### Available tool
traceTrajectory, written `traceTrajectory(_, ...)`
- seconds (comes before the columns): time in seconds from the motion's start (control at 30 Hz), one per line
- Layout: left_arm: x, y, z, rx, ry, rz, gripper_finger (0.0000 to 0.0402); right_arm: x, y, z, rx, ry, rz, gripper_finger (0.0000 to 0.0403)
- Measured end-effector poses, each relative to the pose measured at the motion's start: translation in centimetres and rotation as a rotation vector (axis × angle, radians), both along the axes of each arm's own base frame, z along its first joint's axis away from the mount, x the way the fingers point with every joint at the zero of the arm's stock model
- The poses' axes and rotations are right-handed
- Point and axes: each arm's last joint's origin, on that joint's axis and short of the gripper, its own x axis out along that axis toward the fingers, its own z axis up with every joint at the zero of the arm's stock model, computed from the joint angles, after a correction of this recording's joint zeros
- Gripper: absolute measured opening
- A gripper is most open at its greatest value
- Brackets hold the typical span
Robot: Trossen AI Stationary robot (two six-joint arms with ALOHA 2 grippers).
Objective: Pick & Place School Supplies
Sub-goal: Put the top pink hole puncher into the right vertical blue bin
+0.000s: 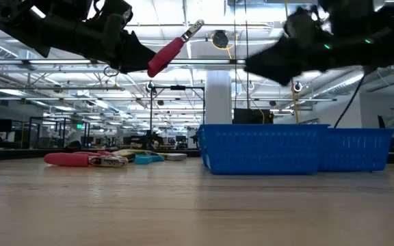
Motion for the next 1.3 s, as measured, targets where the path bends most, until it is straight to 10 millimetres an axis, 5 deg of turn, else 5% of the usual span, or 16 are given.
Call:
traceTrajectory(0.27, 0.0, 0.0, 0.0, 0.003, 0.004, -0.001, 0.0055, 5.7, 0.3, 2.1, 0.010, -0.070, 0.109, 0.0207)
traceTrajectory(0.47, 0.0, -0.2, 0.0, -0.001, 0.000, -0.035, 0.0047, 8.0, 0.3, 2.8, -0.018, -0.083, 0.127, 0.0256)
traceTrajectory(0.67, 0.0, -0.2, 0.0, -0.001, -0.001, -0.045, 0.0047, 10.1, 0.5, 2.5, -0.019, -0.078, 0.184, 0.0265)
traceTrajectory(0.93, 0.0, -0.1, 0.0, 0.104, 0.028, -0.009, 0.0046, 9.9, 0.4, 2.8, 0.181, -0.034, 0.186, 0.0236)
traceTrajectory(1.3, -0.4, -0.2, -1.0, 0.588, 0.270, 0.051, 0.0066, 8.4, -1.9, 3.5, 0.481, 0.100, 0.110, 0.0222)
